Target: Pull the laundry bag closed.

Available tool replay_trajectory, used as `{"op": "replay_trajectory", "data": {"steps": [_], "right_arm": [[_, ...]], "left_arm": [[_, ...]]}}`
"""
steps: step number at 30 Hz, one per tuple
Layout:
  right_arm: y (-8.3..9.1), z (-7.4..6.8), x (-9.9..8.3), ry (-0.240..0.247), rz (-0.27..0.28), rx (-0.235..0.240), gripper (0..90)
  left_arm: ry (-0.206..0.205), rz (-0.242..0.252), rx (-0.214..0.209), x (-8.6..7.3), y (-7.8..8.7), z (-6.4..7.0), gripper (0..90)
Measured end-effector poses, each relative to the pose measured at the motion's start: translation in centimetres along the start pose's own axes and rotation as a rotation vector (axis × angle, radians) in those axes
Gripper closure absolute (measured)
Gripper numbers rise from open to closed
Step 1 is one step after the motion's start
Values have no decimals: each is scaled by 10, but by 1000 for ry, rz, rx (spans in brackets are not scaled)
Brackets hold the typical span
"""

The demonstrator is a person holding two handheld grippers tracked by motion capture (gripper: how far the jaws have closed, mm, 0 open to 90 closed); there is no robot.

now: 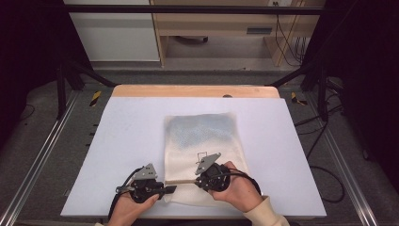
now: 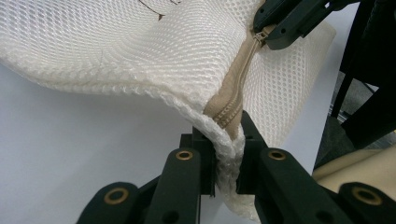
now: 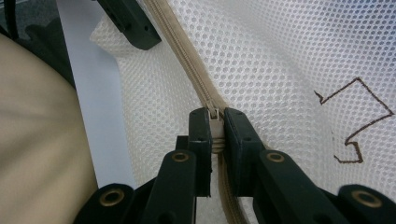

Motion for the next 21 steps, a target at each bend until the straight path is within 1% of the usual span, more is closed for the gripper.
{"op": "replay_trajectory", "data": {"steps": [4, 13, 16, 21], "right_arm": [[1, -1, -1, -2, -3, 1, 820], [2, -2, -4, -1, 0, -1, 820], [3, -1, -5, -15, 4, -1, 820], [5, 0, -8, -13, 4, -3, 820]], "left_arm": [[-8, -3, 1, 0, -1, 1, 819], [-7, -5, 2, 0, 0, 1, 819], [-9, -5, 4, 0, 0, 1, 819], [-8, -8, 1, 0, -1, 1, 819]]}}
Point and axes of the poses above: each handheld gripper's, and its own axes: y roughly backward along the jaws, x roughly out of its top, z roughly to its right, the point moved 3 cm from there along -y, roughly forward along the jaws, and after that the axes turned 6 degrees about -x, right-handed, at the moved point
